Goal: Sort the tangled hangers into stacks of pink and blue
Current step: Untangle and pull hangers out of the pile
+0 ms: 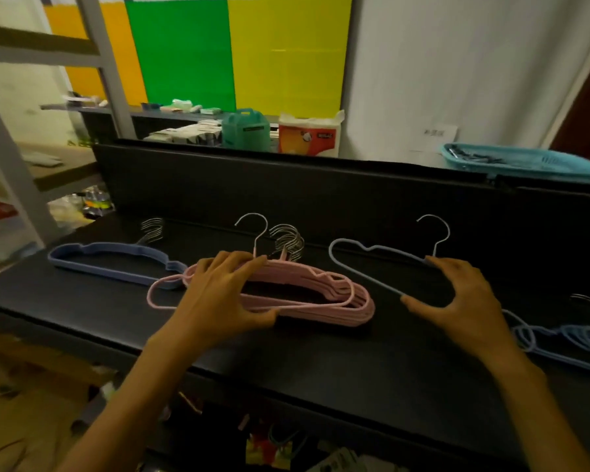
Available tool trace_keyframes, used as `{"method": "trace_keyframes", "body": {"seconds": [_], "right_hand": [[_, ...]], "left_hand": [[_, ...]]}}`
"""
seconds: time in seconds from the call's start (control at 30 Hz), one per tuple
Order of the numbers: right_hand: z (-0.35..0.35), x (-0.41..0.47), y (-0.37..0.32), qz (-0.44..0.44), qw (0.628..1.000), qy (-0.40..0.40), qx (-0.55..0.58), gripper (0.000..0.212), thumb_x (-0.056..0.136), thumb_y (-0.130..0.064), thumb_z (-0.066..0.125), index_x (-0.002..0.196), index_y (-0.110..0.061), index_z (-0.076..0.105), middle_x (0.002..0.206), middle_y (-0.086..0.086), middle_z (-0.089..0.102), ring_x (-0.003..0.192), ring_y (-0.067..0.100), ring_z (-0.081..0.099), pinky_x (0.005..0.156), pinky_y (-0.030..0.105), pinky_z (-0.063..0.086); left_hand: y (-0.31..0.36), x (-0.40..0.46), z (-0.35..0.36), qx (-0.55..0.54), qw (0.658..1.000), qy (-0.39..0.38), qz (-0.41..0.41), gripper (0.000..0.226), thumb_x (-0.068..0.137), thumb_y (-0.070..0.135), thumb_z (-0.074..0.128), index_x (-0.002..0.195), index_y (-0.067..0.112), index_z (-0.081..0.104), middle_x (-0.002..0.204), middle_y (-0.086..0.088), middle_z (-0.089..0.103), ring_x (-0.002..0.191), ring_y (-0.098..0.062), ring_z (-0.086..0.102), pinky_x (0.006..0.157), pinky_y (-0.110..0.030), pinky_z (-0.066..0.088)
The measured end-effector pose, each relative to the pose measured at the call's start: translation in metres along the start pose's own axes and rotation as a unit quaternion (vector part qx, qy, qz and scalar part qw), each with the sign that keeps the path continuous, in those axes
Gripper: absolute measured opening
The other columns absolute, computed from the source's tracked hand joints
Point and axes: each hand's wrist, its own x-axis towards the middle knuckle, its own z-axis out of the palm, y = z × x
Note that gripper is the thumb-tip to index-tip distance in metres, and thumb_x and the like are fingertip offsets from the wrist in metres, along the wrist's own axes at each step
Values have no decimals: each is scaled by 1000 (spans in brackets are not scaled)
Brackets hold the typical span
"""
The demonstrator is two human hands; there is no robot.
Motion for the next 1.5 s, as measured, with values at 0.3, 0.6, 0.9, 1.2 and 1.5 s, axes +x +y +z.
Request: {"method": "trace_keyframes", "body": {"seconds": [0.3,0.6,0.9,1.2,1.5], "right_hand": [[5,-12,-4,64,996,36,-43,84,68,-45,78,139,-24,40,142,6,38,130,24,36,103,42,35],[11,-18,-4,66,995,43,-67,84,67,-47,77,139,-23,41,139,6,40,127,24,38,101,41,37],[12,-20,-8,52,995,38,-73,85,67,-47,78,139,-23,41,141,7,39,128,25,38,101,41,36],[23,-5,-69,-23,997,37,-62,83,66,-41,80,137,-18,45,139,11,43,128,28,38,101,39,34],[85,6,-172,-98,993,-18,-68,84,66,-56,71,137,-21,44,136,7,45,125,24,41,101,42,37]], "left_hand": [[-3,40,15,-26,995,-41,88,104,58,85,28,146,29,28,143,3,39,128,-14,34,109,-35,21],[-9,45,20,-46,992,-50,105,104,59,86,28,147,31,24,144,3,35,129,-15,34,111,-38,23],[-8,39,12,-31,993,-69,93,100,65,85,31,148,33,16,150,4,27,136,-15,27,113,-39,17],[-57,5,-21,60,998,-31,-9,71,87,61,45,147,28,25,150,3,30,137,-17,25,112,-39,18],[-159,-44,-47,79,992,-46,-87,70,86,62,46,145,30,27,149,3,32,136,-18,27,111,-41,23]]}}
